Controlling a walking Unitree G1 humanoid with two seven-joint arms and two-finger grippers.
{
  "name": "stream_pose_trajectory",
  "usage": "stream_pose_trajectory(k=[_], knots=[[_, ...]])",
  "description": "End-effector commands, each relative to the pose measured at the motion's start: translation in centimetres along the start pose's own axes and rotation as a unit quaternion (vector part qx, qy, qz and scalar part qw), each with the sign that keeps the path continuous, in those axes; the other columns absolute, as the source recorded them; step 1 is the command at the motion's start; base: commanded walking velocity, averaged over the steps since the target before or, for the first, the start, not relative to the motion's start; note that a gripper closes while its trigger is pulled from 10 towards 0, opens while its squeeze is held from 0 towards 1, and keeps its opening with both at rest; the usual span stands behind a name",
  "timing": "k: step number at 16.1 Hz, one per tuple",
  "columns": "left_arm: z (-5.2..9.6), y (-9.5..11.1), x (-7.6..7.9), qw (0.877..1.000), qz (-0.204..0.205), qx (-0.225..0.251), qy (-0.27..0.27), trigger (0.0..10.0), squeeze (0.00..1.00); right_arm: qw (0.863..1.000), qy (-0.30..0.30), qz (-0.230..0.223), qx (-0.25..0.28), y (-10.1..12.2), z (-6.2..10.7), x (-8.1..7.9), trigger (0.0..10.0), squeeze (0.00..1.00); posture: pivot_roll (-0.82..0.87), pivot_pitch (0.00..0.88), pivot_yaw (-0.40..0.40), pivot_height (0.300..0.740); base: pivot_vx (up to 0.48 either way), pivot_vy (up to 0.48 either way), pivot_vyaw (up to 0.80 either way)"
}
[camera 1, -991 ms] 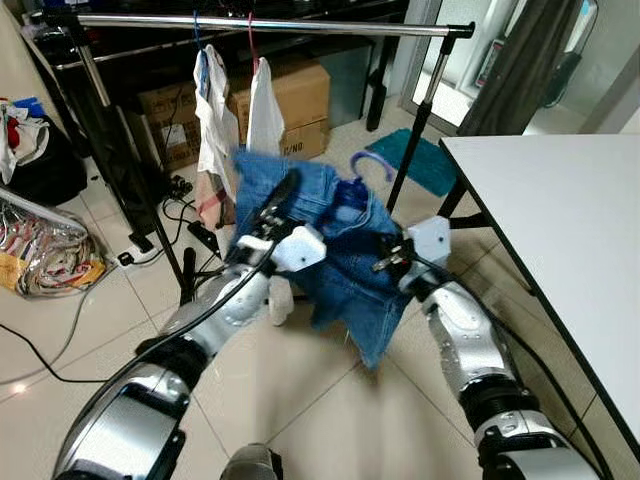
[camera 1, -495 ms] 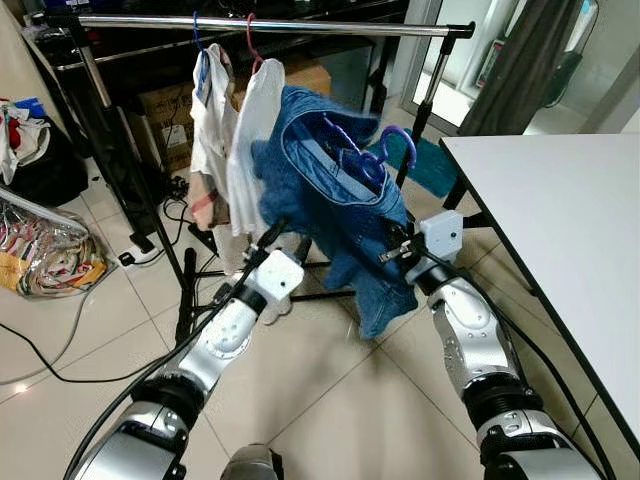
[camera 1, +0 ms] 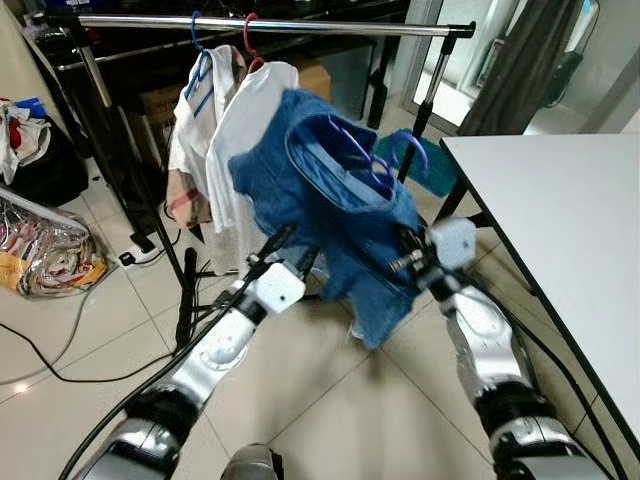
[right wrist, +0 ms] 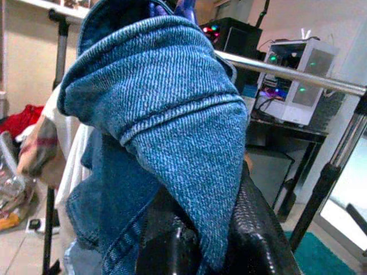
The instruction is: Hang hanger
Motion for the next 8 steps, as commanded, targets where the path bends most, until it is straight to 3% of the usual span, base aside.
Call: stream_pose_trajectory(k=[1, 6, 8], knots=[[-0.1, 0.4, -0.2, 1.0, -0.002, 0.012, -0.001, 10.0, 0.0, 1.0, 0.0, 0.01, 0.022, 0.7, 0.0, 0.3, 10.0, 0.0, 0.26, 0.0, -0.012, 0.74, 0.0, 0.0, 0.0], [1.2, 0.6, -2.0, 0.999, -0.041, 0.023, 0.018, 10.0, 0.0, 0.999, 0.037, 0.037, 0.009, -0.5, 2.0, 0.2, 10.0, 0.0, 0.27, 0.0, -0.006, 0.74, 0.0, 0.0, 0.0], [2.6, -0.1, -2.6, 0.996, -0.082, 0.016, -0.025, 10.0, 0.0, 0.998, 0.045, 0.039, -0.001, -1.0, 2.8, 0.7, 10.0, 0.0, 0.28, 0.0, -0.001, 0.74, 0.0, 0.0, 0.0]])
Point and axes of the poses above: a point about 5 cm out from each wrist's last joint towards the gripper, its own z axis pointing back from the gripper into the wrist, its own y axis along the axis of the wrist's last joint, x = y × z, the point moved 2 cm from there along -z, pointing out of the wrist towards the gripper, and after that the axes turned 1 degree about z, right-handed, at the moved point
